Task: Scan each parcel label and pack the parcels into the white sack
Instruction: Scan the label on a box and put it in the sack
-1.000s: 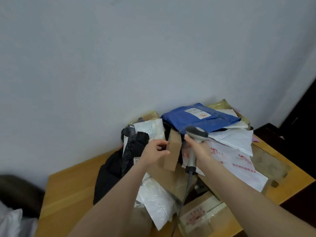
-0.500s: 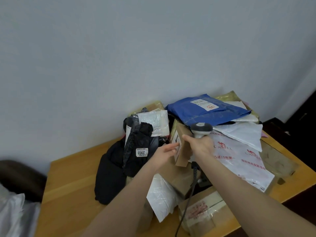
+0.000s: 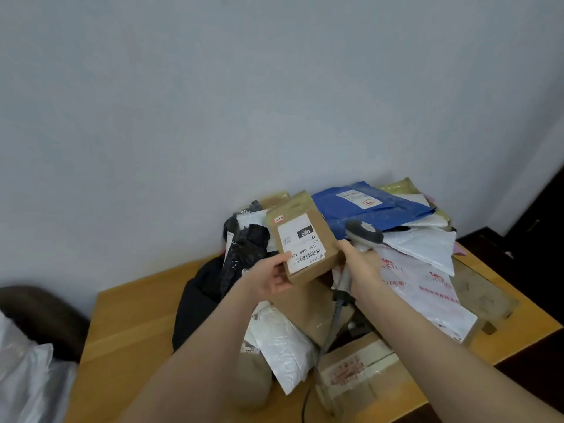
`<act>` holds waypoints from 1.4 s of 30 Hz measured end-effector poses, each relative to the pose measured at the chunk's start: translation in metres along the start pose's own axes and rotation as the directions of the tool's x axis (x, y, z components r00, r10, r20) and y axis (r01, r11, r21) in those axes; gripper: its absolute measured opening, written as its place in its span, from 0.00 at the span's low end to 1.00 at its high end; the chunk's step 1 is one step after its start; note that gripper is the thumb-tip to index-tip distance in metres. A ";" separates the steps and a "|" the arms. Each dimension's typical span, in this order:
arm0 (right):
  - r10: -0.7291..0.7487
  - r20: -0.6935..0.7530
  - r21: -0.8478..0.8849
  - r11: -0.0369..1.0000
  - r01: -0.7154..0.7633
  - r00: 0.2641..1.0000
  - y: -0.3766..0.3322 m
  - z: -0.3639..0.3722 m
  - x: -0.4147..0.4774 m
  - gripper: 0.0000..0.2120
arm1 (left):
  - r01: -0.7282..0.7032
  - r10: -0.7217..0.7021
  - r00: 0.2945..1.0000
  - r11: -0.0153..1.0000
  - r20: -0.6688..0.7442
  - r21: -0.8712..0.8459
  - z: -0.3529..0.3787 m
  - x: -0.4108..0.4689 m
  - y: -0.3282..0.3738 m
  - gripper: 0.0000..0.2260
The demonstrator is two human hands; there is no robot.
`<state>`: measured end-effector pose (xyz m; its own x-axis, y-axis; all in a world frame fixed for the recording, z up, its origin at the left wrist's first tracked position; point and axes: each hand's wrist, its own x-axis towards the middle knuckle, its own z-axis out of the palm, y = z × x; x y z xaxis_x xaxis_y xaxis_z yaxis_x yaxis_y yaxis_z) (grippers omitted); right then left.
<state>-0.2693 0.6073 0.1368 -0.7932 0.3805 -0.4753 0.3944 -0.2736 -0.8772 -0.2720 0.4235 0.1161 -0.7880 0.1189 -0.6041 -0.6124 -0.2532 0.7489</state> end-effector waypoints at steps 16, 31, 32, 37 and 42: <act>0.001 0.389 -0.251 0.962 0.105 0.921 0.057 0.012 -0.100 0.07 | -0.342 0.345 0.848 0.936 -0.402 0.082 -0.071 -0.037 0.001 0.26; 0.068 0.411 -0.333 0.940 0.080 0.909 0.066 0.013 -0.126 0.09 | -0.345 0.379 0.806 0.925 -0.455 0.159 -0.083 -0.032 -0.003 0.25; 0.070 0.413 -0.333 0.940 0.078 0.908 0.066 0.014 -0.126 0.08 | -0.346 0.381 0.803 0.924 -0.458 0.162 -0.083 -0.032 -0.003 0.25; 0.072 0.416 -0.323 0.944 0.073 0.907 0.068 0.014 -0.130 0.07 | -0.356 0.391 0.797 0.920 -0.460 0.166 -0.083 -0.036 -0.004 0.25; 0.069 0.416 -0.317 0.946 0.073 0.906 0.068 0.014 -0.134 0.06 | -0.359 0.393 0.791 0.919 -0.468 0.165 -0.083 -0.039 -0.003 0.25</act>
<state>-0.1427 0.5257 0.1422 -0.8849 -0.0419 -0.4638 0.4619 0.0487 -0.8856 -0.2343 0.3399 0.1144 -0.8344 -0.4551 -0.3110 -0.2905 -0.1163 0.9498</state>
